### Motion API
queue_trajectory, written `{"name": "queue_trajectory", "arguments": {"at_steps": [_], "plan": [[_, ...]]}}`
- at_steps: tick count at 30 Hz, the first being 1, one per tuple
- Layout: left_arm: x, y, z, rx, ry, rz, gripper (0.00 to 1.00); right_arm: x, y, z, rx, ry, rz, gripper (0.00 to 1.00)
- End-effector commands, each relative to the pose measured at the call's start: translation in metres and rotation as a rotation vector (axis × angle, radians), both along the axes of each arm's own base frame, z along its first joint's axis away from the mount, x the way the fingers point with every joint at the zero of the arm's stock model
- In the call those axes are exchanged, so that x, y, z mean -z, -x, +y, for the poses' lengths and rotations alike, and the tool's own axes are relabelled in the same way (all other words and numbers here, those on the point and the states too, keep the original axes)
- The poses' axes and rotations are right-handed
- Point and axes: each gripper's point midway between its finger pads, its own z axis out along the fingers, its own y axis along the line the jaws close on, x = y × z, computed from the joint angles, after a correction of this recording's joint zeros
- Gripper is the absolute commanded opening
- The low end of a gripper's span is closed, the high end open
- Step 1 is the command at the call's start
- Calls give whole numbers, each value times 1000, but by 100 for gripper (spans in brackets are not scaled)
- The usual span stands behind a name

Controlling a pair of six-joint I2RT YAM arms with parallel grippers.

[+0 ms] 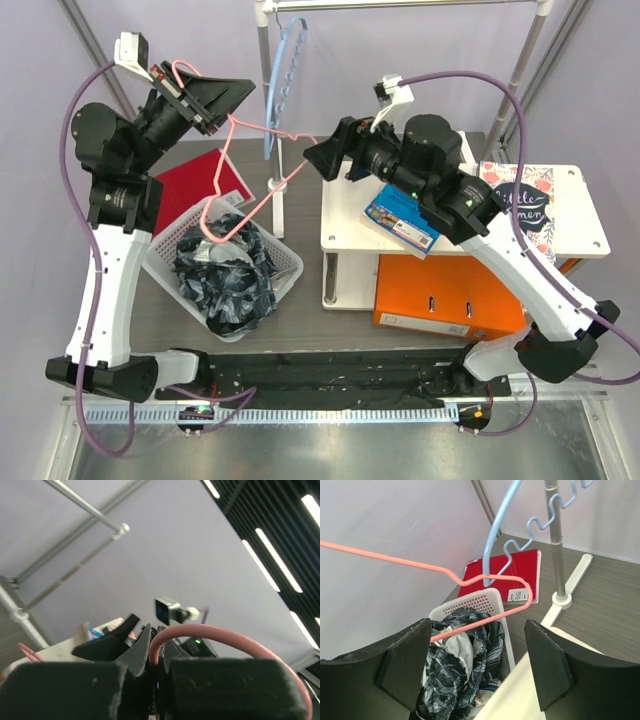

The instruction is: Remove the shorts from the hanger

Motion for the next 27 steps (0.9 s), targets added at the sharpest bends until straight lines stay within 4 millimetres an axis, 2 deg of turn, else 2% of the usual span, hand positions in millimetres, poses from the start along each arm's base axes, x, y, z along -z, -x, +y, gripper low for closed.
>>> {"name": "queue_trajectory", "arguments": {"at_steps": [1, 3, 5, 9, 12, 14, 16, 19, 20, 21, 22, 23, 24, 27], "plan": [[-41, 52, -12, 238, 54, -218, 0, -16, 3, -13, -34, -86, 25, 81], [-43, 56, -13, 275, 58, -235, 1, -17, 3, -15, -64, -90, 23, 84], [-38, 53, -14, 283, 49, -216, 1, -17, 3, -17, -74, -76, 9, 87], [-32, 49, -15, 279, 52, -192, 1, -17, -3, -36, -54, -81, 8, 92], [-30, 45, -15, 274, 54, -178, 1, -20, 0, -37, -87, -75, -5, 92], [-24, 38, -16, 268, 44, -142, 0, -27, 11, -33, -159, -50, -55, 92], [-17, 32, -17, 264, 38, -105, 1, -29, 12, -32, -179, -12, -100, 92], [-7, 27, -21, 291, 30, -52, 0, -35, 14, -23, -246, 25, -153, 87], [-5, 27, -21, 294, 27, -49, 1, -44, 18, -21, -275, 20, -175, 86], [-4, 26, -22, 297, 25, -43, 0, -38, 14, -9, -324, 24, -165, 81], [-3, 27, -24, 305, 23, -35, 1, -41, 15, -5, -347, 15, -164, 77], [-2, 27, -26, 316, 23, -28, 0, -57, 19, -3, -369, -5, -194, 73], [-3, 30, -30, 338, 26, -24, 0, -52, 17, 7, -424, -7, -178, 68], [-4, 35, -38, 373, 23, -29, 0, -64, 26, 20, -520, -62, -177, 65]]}}
